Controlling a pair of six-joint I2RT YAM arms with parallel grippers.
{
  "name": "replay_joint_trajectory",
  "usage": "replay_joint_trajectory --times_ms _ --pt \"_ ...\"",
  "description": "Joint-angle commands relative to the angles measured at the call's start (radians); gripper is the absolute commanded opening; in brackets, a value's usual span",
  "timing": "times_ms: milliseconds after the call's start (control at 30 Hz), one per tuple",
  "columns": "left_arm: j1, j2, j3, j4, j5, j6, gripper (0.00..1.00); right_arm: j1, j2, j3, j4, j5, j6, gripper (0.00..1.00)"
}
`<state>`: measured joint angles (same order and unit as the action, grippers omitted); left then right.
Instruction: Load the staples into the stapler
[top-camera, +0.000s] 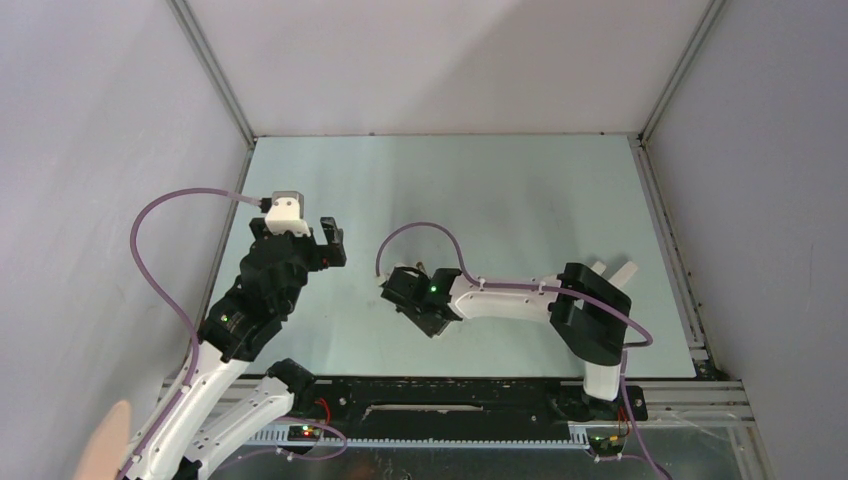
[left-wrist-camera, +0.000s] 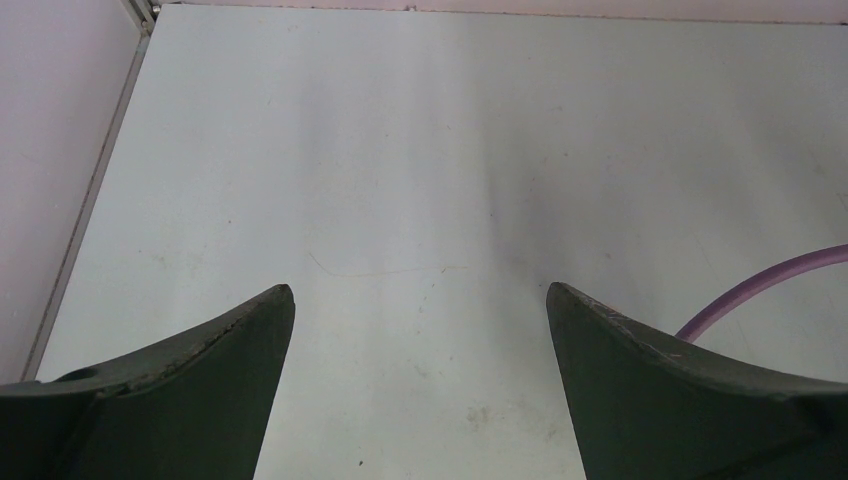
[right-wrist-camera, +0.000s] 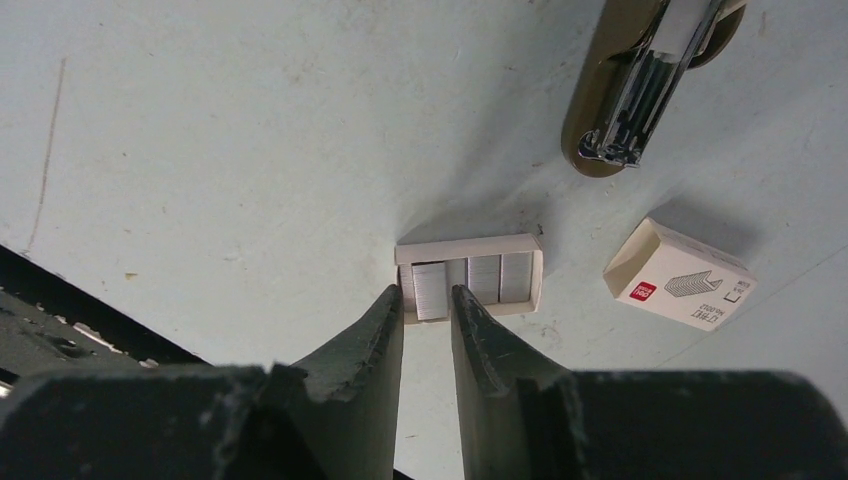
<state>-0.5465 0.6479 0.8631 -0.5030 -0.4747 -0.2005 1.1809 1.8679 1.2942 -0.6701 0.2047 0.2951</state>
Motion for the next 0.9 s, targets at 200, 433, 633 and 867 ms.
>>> replay_joint_trajectory --times_ms 200,433,633,867 --pt "0.012 0.009 -0.008 0.024 0.008 0.013 1.00 0.002 0.040 -0.008 0.029 -0.013 -0.008 0.24" --pt "0.014 0.007 -0.007 0.024 0.010 0.013 1.00 0.001 0.059 -0.007 0.032 -0.012 -0.010 0.24" --pt "0.014 0.007 -0.007 0.023 0.012 0.013 1.00 0.002 0.069 -0.008 0.035 -0.016 -0.010 0.24" --pt "0.015 0.002 -0.006 0.023 0.013 0.012 1.00 -0.001 0.033 -0.007 0.031 -0.017 -0.010 0.18"
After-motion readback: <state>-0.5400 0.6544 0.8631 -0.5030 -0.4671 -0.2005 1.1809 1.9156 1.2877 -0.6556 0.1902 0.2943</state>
